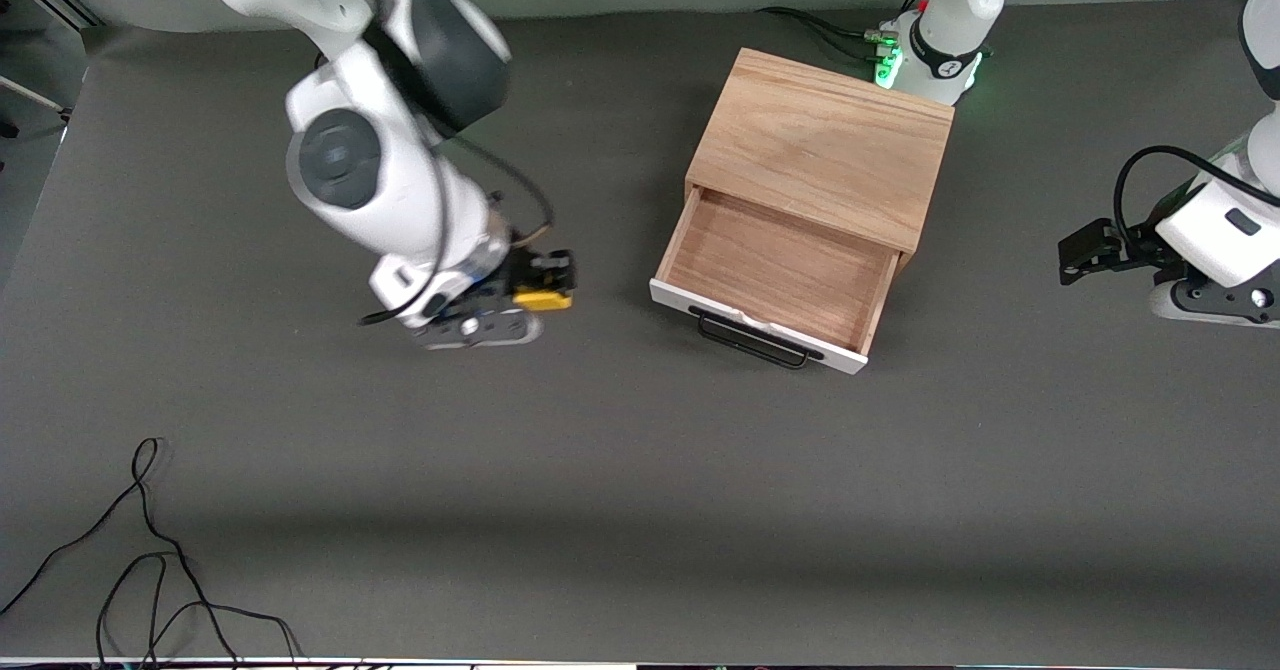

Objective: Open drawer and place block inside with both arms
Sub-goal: 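Carry the yellow cube with the right gripper over the open drawer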

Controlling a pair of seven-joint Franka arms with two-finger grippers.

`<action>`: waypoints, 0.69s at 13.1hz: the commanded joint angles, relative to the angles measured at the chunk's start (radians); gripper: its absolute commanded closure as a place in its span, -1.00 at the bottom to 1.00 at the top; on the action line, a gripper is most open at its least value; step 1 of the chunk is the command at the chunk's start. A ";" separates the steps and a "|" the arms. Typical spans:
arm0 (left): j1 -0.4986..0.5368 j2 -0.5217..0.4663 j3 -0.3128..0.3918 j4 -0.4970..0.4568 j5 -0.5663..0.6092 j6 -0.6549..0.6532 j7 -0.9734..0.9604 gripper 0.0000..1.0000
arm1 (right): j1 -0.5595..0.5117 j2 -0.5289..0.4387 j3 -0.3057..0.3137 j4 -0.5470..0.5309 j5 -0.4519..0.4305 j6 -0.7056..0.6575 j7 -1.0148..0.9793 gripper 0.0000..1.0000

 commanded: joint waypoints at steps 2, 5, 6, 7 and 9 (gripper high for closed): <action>-0.010 -0.030 0.011 -0.018 -0.013 -0.010 0.018 -1.00 | 0.110 0.144 -0.008 0.224 0.024 -0.008 0.247 0.68; -0.010 -0.030 0.013 -0.018 -0.013 -0.012 0.018 -1.00 | 0.215 0.207 -0.009 0.239 0.011 0.114 0.403 0.69; -0.010 -0.029 0.011 -0.018 -0.013 -0.012 0.018 -1.00 | 0.230 0.240 -0.011 0.242 0.011 0.171 0.434 0.68; -0.010 -0.030 0.011 -0.018 -0.013 -0.012 0.018 -1.00 | 0.241 0.261 -0.009 0.241 0.011 0.227 0.453 0.68; -0.010 -0.030 0.011 -0.018 -0.013 -0.012 0.018 -1.00 | 0.266 0.309 -0.009 0.241 0.011 0.303 0.477 0.68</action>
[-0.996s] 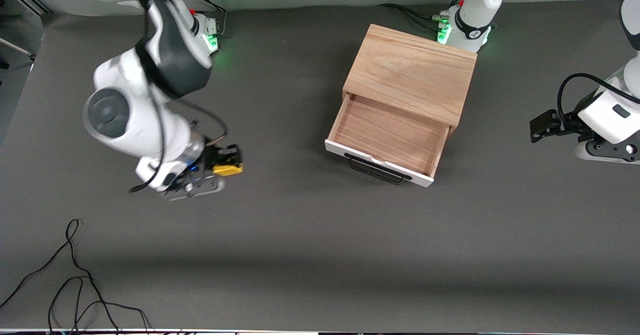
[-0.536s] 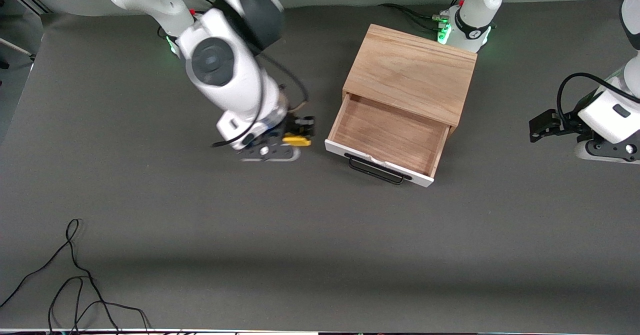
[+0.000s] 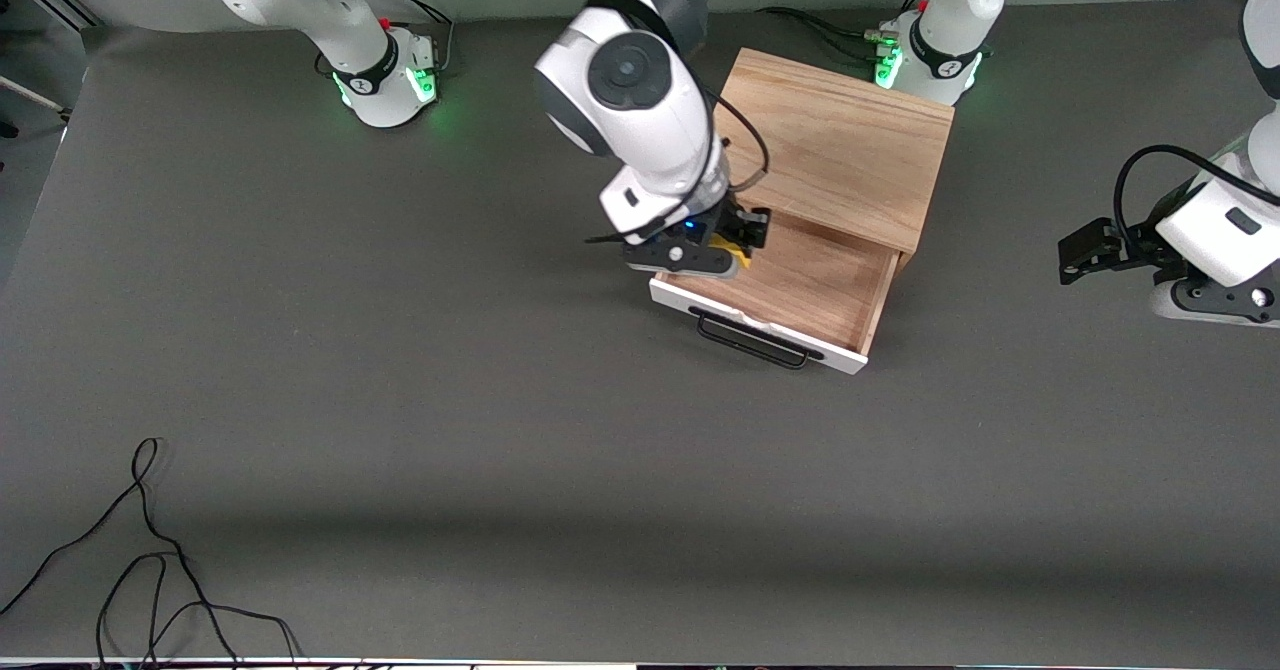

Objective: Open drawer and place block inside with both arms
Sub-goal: 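Carry the yellow cube with the right gripper over the open drawer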

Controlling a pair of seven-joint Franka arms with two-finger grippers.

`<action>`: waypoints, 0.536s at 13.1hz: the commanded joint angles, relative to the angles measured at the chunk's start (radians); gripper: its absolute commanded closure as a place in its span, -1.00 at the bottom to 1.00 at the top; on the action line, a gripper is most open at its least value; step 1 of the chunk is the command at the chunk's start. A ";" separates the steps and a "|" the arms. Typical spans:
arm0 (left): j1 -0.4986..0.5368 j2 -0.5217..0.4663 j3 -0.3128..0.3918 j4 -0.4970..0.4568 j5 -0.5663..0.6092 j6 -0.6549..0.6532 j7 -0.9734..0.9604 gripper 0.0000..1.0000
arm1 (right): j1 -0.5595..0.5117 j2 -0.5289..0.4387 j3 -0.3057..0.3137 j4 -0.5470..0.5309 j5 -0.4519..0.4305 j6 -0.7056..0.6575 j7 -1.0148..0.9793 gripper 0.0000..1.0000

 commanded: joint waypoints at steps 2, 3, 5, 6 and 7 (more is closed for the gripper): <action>-0.010 -0.028 0.013 -0.018 -0.012 -0.011 0.018 -1.00 | 0.034 0.109 -0.012 0.059 0.012 0.081 0.038 0.69; -0.010 -0.030 0.011 -0.018 -0.012 -0.011 0.018 -1.00 | 0.043 0.119 -0.012 0.058 0.010 0.091 0.038 0.68; -0.010 -0.028 0.011 -0.018 -0.012 -0.011 0.018 -1.00 | 0.061 0.138 -0.012 0.053 0.010 0.092 0.038 0.69; -0.010 -0.030 0.011 -0.018 -0.012 -0.013 0.018 -1.00 | 0.072 0.138 -0.012 0.047 0.009 0.091 0.038 0.68; -0.010 -0.028 0.011 -0.018 -0.012 -0.011 0.018 -1.00 | 0.075 0.138 -0.012 0.044 0.007 0.089 0.038 0.68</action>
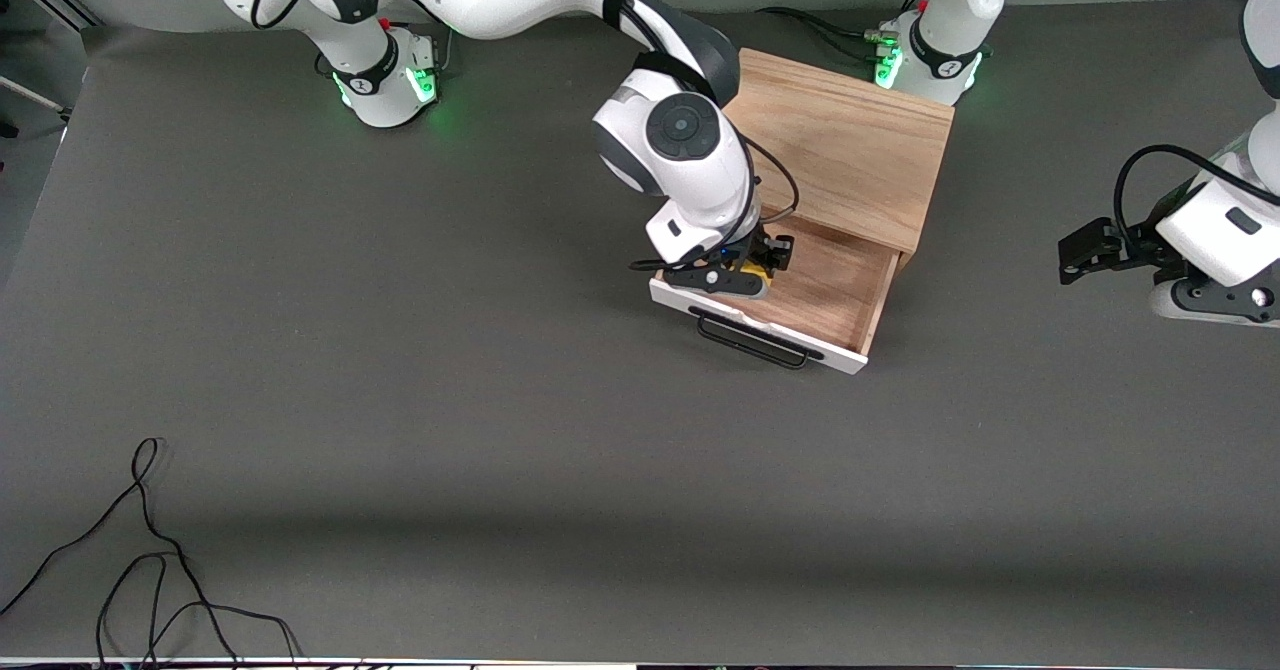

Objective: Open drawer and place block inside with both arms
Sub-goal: 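Carry the yellow cube with the right gripper over the open drawer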

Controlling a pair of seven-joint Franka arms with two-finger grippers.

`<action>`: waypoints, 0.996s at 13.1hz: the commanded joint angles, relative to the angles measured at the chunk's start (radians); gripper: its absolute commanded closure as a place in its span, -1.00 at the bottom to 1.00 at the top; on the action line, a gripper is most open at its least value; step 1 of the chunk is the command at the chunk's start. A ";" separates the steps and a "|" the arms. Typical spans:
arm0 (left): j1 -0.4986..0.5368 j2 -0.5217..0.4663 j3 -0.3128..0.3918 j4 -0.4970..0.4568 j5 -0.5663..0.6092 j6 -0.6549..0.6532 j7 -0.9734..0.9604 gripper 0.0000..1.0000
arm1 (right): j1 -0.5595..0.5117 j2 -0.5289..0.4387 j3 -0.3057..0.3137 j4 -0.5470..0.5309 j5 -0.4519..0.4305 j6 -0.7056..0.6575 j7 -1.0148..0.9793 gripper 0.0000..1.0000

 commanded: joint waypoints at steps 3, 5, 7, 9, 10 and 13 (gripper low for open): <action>-0.010 -0.028 0.011 -0.020 -0.011 -0.012 0.018 -1.00 | 0.043 0.049 -0.013 0.040 -0.060 0.014 0.027 0.64; -0.011 -0.028 0.011 -0.020 -0.011 -0.011 0.018 -1.00 | 0.047 0.055 -0.013 0.037 -0.068 0.027 0.026 0.63; -0.011 -0.028 0.011 -0.020 -0.011 -0.011 0.015 -1.00 | 0.047 0.061 -0.013 0.037 -0.068 0.033 0.020 0.55; -0.011 -0.028 0.011 -0.020 -0.011 -0.011 0.018 -1.00 | 0.044 0.063 -0.013 0.037 -0.068 0.033 0.023 0.32; -0.011 -0.028 0.011 -0.020 -0.011 -0.011 0.015 -1.00 | 0.044 0.064 -0.014 0.037 -0.068 0.033 0.024 0.01; -0.011 -0.028 0.011 -0.020 -0.011 -0.012 0.015 -1.00 | 0.047 0.063 -0.018 0.036 -0.071 0.033 0.023 -0.99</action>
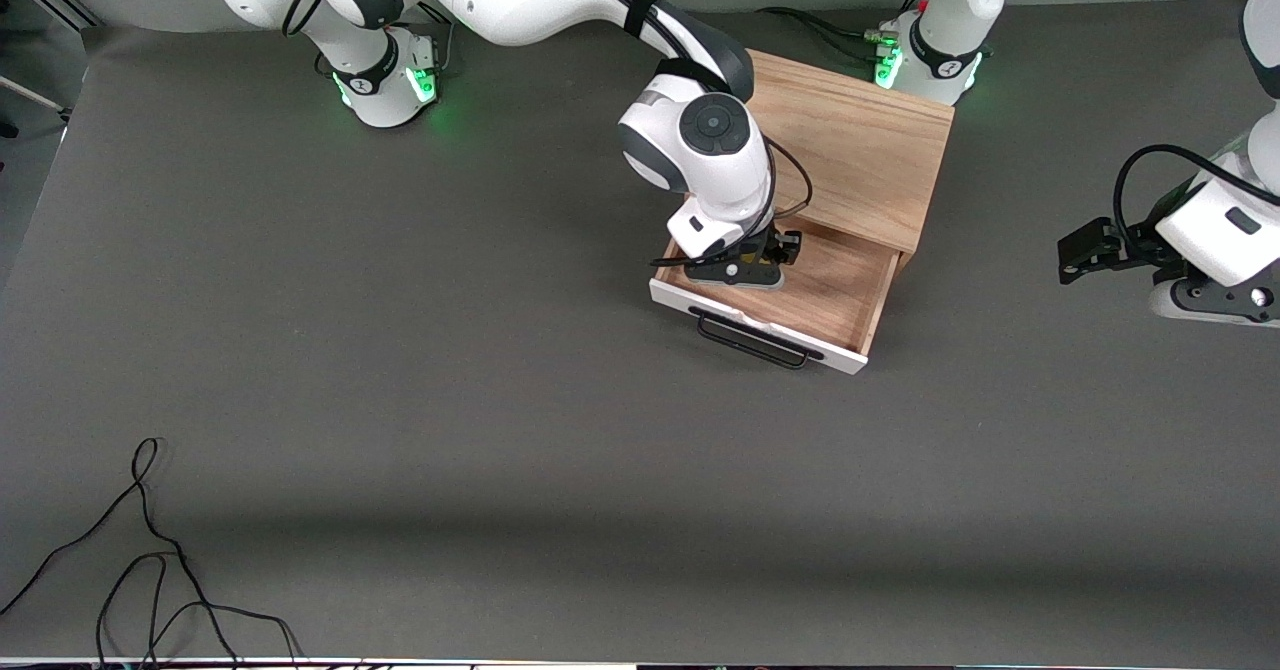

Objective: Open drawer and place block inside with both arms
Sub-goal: 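Lower the cube into the drawer and open the right gripper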

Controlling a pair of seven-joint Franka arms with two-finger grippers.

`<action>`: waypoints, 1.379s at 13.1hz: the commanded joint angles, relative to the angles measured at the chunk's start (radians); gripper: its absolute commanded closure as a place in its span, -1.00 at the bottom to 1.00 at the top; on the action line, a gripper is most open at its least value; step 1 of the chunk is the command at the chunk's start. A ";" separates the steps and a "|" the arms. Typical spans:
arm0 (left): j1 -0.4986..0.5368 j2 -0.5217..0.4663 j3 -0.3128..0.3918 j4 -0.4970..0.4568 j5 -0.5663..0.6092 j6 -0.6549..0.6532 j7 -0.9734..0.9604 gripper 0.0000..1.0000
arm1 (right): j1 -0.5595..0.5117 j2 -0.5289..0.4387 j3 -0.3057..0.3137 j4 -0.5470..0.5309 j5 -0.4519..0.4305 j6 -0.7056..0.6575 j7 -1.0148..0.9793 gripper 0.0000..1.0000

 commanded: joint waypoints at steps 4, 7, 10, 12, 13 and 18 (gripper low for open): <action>-0.014 -0.028 0.011 -0.020 -0.010 -0.011 0.013 -1.00 | 0.009 0.002 -0.011 0.035 -0.037 -0.002 0.021 -1.00; -0.014 -0.028 0.010 -0.020 -0.010 -0.011 0.012 -1.00 | -0.006 -0.041 -0.014 0.033 -0.035 -0.014 0.014 -1.00; -0.014 -0.028 0.010 -0.020 -0.010 -0.011 0.013 -1.00 | -0.066 -0.119 -0.017 0.032 -0.032 -0.097 0.000 -1.00; -0.016 -0.028 0.010 -0.021 -0.010 -0.011 0.012 -1.00 | -0.136 -0.176 -0.014 0.025 -0.021 -0.164 -0.072 -1.00; -0.016 -0.028 0.010 -0.020 -0.010 -0.011 0.012 -1.00 | -0.171 -0.208 -0.014 0.022 -0.018 -0.207 -0.127 -1.00; -0.016 -0.028 0.010 -0.021 -0.010 -0.011 0.012 -1.00 | -0.436 -0.427 -0.010 -0.169 0.051 -0.313 -0.516 -1.00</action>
